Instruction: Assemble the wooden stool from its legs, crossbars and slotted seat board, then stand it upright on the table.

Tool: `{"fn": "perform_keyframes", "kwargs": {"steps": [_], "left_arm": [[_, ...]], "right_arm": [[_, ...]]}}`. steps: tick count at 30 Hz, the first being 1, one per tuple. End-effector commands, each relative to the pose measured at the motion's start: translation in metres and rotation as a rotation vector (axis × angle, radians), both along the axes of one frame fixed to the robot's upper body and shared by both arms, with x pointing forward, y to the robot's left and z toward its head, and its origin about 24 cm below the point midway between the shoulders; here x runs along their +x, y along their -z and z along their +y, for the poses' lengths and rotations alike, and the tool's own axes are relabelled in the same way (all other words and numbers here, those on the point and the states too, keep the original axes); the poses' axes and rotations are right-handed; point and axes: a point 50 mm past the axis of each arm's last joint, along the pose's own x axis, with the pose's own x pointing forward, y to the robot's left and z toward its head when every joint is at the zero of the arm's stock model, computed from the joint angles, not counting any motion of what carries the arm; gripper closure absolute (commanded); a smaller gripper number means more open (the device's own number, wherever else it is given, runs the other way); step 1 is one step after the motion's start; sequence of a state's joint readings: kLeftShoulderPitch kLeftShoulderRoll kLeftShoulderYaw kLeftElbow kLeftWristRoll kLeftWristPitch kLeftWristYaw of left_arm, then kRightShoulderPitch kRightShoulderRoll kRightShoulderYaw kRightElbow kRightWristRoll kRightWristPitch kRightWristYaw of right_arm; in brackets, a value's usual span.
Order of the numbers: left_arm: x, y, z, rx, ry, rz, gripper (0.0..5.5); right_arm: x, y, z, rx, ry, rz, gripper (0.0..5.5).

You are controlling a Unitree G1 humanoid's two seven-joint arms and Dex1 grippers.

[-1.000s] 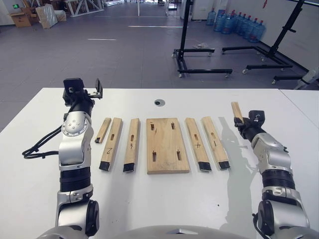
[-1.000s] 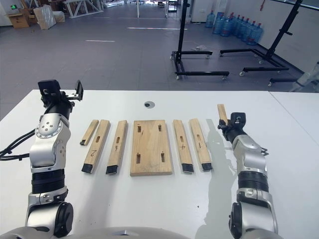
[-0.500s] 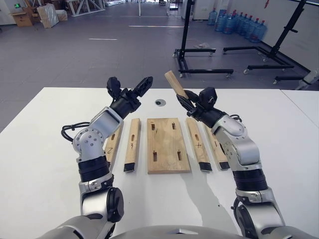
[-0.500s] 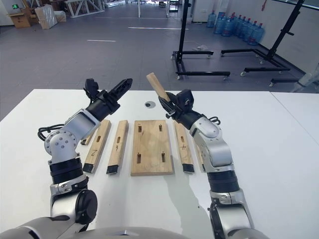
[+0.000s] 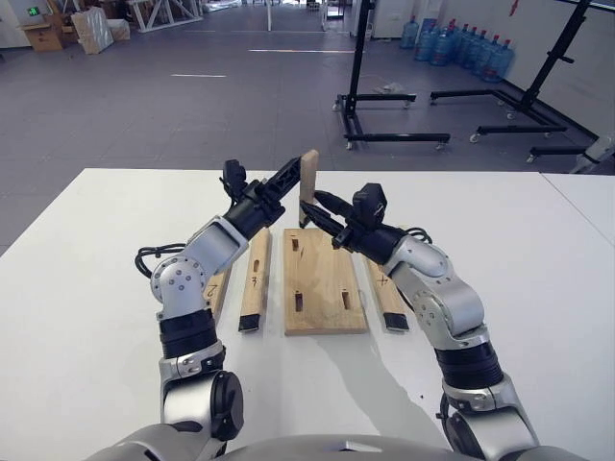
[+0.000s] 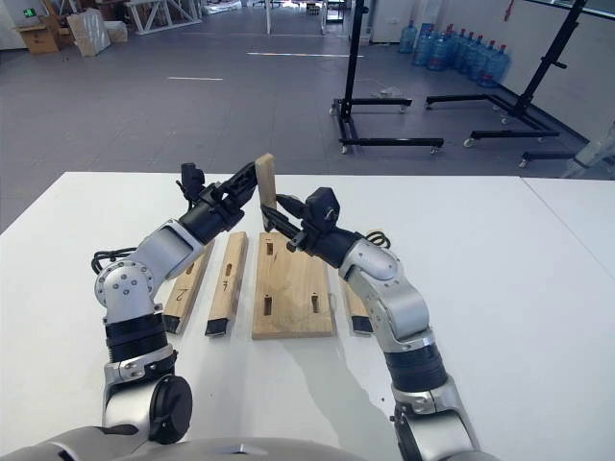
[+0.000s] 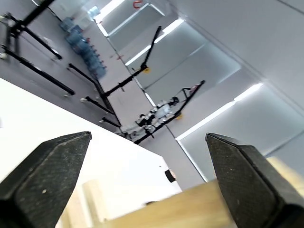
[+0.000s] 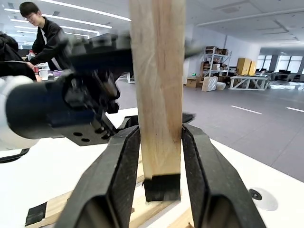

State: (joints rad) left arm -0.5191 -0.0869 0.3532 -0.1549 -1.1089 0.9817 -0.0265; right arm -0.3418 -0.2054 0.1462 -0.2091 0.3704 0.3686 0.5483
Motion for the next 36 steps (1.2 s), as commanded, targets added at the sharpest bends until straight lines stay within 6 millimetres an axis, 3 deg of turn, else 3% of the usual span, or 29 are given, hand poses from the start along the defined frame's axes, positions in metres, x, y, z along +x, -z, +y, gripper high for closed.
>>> {"fn": "perform_keyframes", "kwargs": {"steps": [1,6,9,12,16,21,28,36], "left_arm": [[-0.005,-0.006,0.001,0.016,0.015,-0.018,1.06],[-0.001,-0.002,0.009,0.053,-0.042,0.009,1.06],[-0.012,-0.016,0.009,0.183,-0.008,-0.154,1.06],[-0.028,-0.024,0.003,0.450,0.028,-0.384,1.06],[-0.036,-0.025,-0.003,0.693,0.061,-0.615,1.06],[-0.021,-0.021,-0.002,0.721,-0.055,-0.613,1.06],[-0.016,-0.024,0.002,0.657,-0.113,-0.549,1.06],[-0.026,-0.017,-0.004,0.725,-0.064,-0.538,2.37]], "right_arm": [[0.009,-0.004,-0.012,0.012,0.069,0.000,4.22],[0.012,-0.013,-0.022,0.009,0.091,-0.025,4.22],[0.014,-0.018,-0.024,-0.052,0.071,-0.041,4.22],[0.013,-0.027,-0.024,-0.114,0.036,-0.055,4.22],[0.010,-0.035,-0.018,-0.158,-0.004,-0.018,4.22],[0.001,-0.031,-0.005,-0.209,-0.061,0.014,4.22],[0.002,-0.023,-0.008,-0.201,-0.026,0.039,4.22],[0.006,-0.024,-0.007,-0.202,0.002,0.034,4.22]]}}
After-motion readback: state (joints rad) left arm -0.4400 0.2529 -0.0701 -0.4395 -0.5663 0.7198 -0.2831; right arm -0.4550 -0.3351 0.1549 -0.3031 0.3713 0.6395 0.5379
